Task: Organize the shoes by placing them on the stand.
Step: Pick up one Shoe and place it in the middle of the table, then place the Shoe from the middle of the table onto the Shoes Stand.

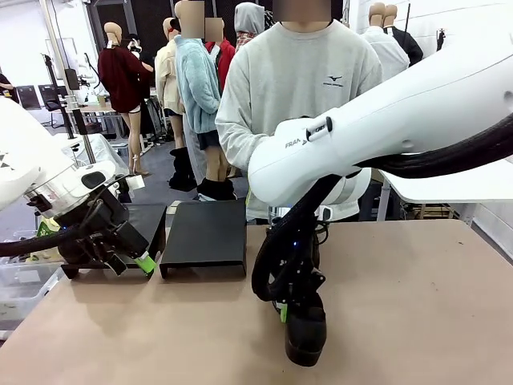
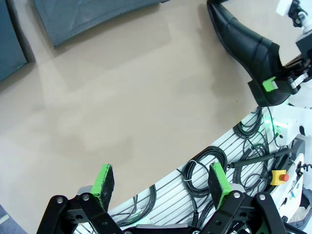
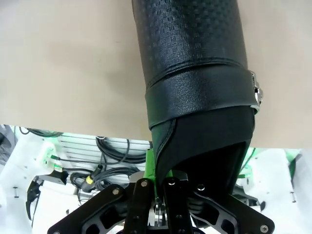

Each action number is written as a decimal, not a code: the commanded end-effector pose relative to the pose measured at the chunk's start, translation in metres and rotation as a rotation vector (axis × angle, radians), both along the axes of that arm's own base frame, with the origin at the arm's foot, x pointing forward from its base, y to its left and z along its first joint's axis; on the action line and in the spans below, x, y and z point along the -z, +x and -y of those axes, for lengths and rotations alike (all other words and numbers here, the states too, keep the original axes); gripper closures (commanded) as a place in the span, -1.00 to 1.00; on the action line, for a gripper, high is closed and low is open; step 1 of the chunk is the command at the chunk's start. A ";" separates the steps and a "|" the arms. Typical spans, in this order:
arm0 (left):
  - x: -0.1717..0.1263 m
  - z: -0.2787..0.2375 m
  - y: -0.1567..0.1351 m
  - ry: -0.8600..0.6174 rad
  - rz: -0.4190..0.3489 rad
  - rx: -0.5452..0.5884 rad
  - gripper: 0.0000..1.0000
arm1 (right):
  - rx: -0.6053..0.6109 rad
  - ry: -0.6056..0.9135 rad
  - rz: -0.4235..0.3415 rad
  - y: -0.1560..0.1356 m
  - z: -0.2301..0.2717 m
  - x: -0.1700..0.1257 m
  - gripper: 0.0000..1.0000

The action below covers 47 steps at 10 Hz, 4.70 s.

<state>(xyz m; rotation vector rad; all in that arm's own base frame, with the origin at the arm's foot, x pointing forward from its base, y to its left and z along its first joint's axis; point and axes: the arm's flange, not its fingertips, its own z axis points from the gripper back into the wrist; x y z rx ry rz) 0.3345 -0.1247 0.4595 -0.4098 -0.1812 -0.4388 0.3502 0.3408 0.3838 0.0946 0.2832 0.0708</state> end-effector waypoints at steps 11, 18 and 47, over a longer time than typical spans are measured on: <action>0.000 -0.001 -0.001 -0.007 -0.010 -0.005 -1.00 | -0.099 -0.019 -0.087 0.009 -0.021 0.011 -1.00; 0.000 -0.001 -0.001 -0.007 -0.010 -0.005 -1.00 | -0.132 0.005 -0.080 0.004 -0.023 0.005 -1.00; 0.069 0.241 -0.002 0.264 0.010 -0.174 -1.00 | -0.321 0.126 0.069 0.025 0.252 -0.091 -1.00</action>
